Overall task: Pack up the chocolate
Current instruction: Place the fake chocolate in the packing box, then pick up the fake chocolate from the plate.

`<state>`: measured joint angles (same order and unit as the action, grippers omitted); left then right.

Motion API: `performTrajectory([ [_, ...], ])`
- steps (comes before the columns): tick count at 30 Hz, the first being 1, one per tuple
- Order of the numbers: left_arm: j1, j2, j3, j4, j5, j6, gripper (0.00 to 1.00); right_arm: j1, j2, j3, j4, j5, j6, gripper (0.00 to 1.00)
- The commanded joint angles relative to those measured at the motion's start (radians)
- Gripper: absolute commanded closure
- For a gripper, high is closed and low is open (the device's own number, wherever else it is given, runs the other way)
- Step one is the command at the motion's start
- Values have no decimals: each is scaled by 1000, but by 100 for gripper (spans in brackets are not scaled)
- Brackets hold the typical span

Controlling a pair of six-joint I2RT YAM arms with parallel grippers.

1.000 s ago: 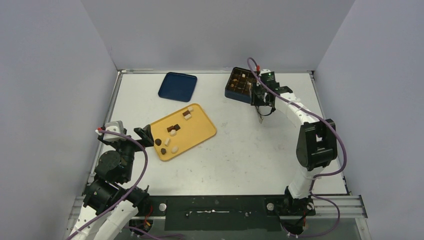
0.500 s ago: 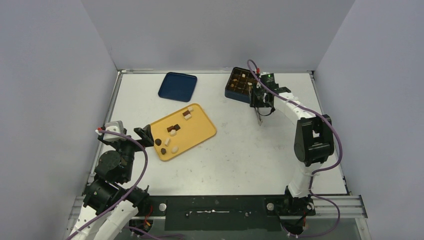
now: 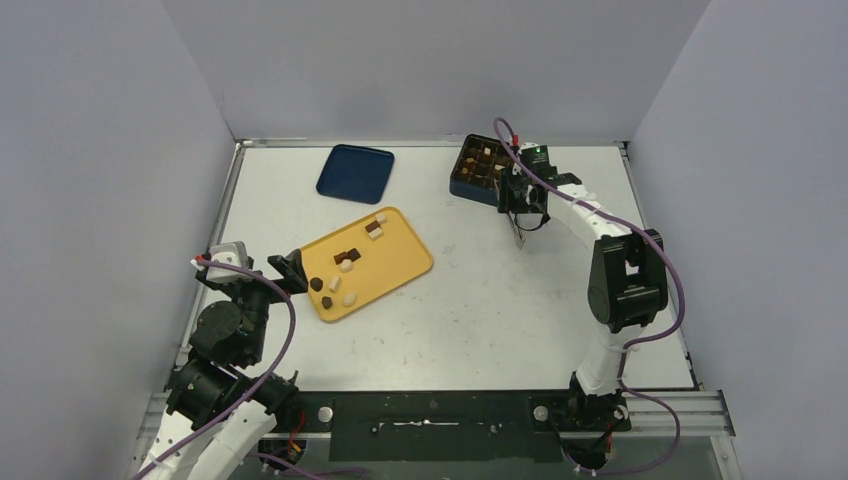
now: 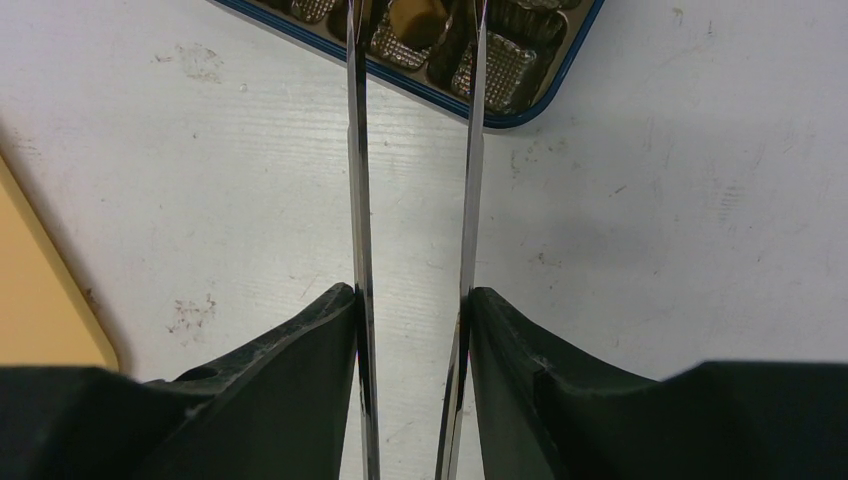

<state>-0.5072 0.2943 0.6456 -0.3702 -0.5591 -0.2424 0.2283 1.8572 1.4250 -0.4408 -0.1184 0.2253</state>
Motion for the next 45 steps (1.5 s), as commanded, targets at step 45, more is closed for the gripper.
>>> performTrajectory([
  [45,7,-17,17,24,-3,5,3,515,-6,-35,213,-36,-43,58],
])
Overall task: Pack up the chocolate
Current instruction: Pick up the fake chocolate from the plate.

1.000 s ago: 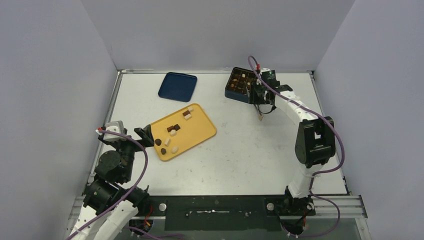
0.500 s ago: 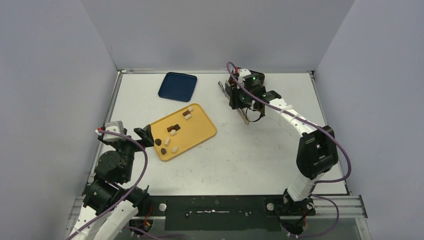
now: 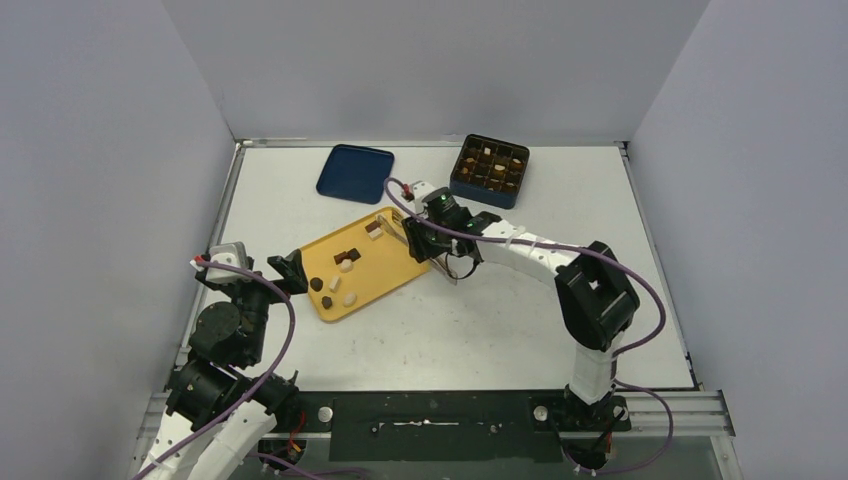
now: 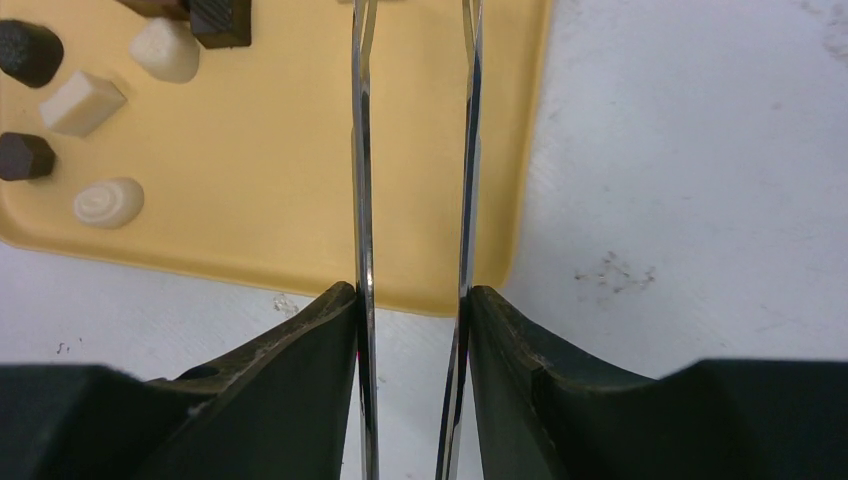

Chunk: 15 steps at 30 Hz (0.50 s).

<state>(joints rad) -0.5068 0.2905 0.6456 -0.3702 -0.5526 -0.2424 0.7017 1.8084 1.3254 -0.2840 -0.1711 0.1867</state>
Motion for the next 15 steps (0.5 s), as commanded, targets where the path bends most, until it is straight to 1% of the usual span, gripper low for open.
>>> performTrajectory([
  [1,7,-15,17,23,-10,5,3,53,55,72,57,17,-4,58],
  [5,7,-17,15,25,-9,5,3,88,106,106,44,35,-6,56],
  [15,7,-14,15,28,-4,8,3,97,161,161,11,74,-13,54],
])
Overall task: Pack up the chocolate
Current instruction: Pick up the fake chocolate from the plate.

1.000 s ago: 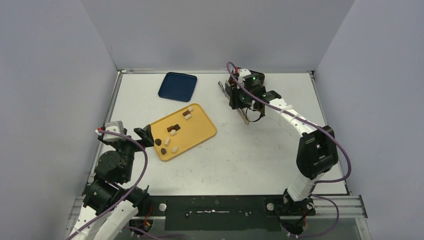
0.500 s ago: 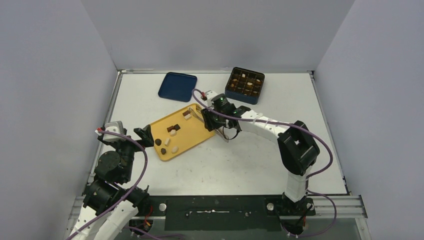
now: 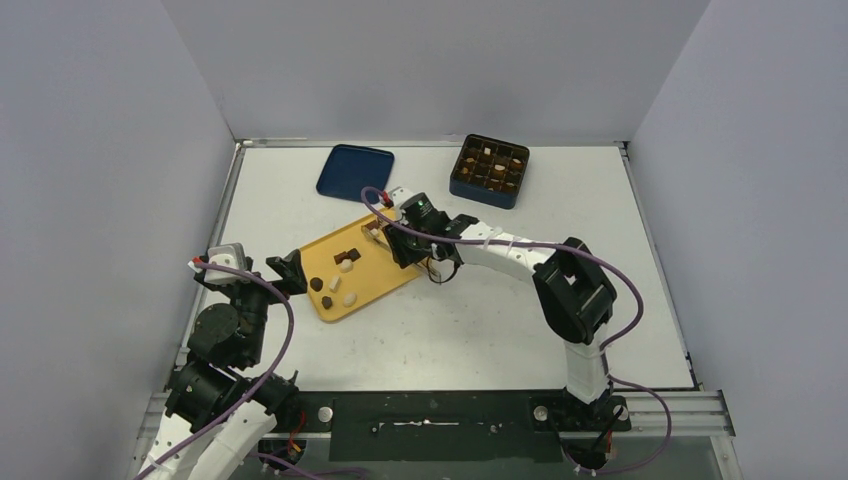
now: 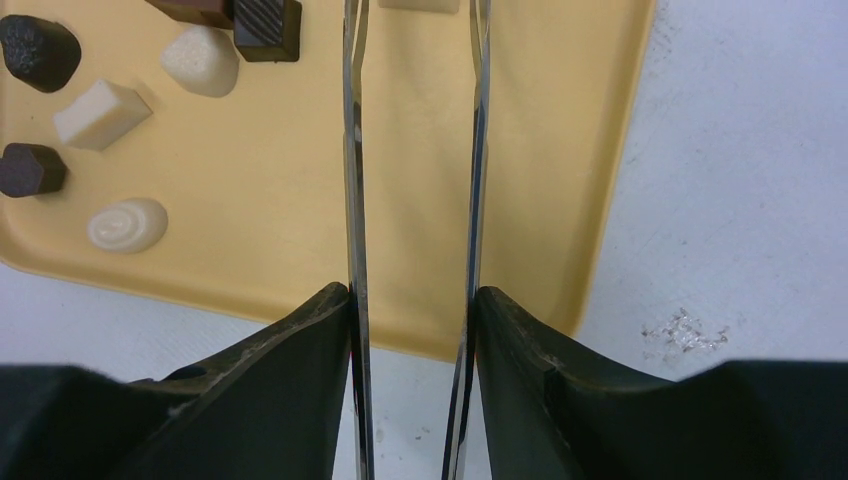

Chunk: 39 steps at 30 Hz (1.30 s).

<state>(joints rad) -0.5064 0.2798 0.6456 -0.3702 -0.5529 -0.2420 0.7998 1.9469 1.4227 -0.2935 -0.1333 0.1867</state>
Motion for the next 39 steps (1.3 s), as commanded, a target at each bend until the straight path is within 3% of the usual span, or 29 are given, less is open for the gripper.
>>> performTrajectory([
  [1,6,-4,15,28,-4,7,3,-1,28,72,15,38,-13,54],
  [21,6,-7,14,25,-2,7,3,70,111,171,-72,109,11,52],
  [39,6,-8,14,25,-4,6,3,70,84,177,-113,130,10,62],
])
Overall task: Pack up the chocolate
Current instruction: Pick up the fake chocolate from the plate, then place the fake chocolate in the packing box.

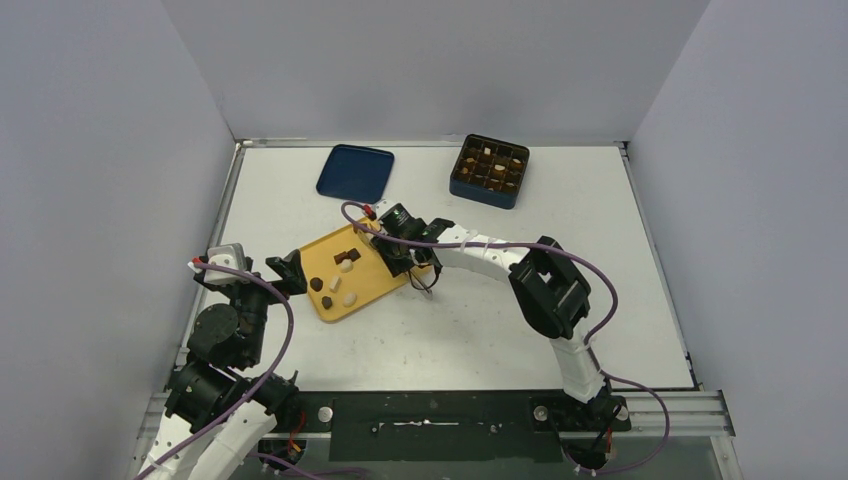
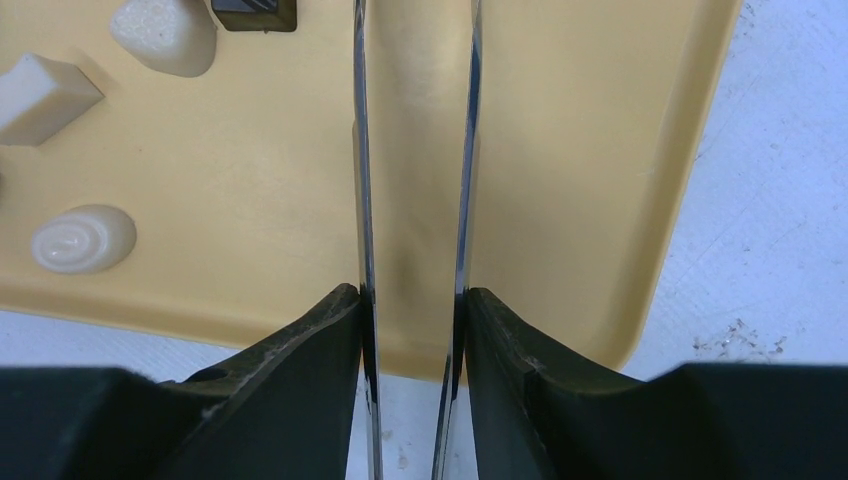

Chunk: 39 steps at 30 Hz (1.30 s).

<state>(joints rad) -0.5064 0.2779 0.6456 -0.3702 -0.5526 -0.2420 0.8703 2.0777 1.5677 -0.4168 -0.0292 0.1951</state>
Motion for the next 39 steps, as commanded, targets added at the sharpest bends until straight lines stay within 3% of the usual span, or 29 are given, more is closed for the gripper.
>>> performTrajectory([
  [1,6,-6,15,25,-4,6,3,0,-49,32,7,39,-1,63],
  [21,6,-3,15,24,-4,4,3,-79,-205,-12,-9,37,-8,68],
  [39,6,-2,13,25,1,6,3,-454,-345,-47,-96,47,13,67],
])
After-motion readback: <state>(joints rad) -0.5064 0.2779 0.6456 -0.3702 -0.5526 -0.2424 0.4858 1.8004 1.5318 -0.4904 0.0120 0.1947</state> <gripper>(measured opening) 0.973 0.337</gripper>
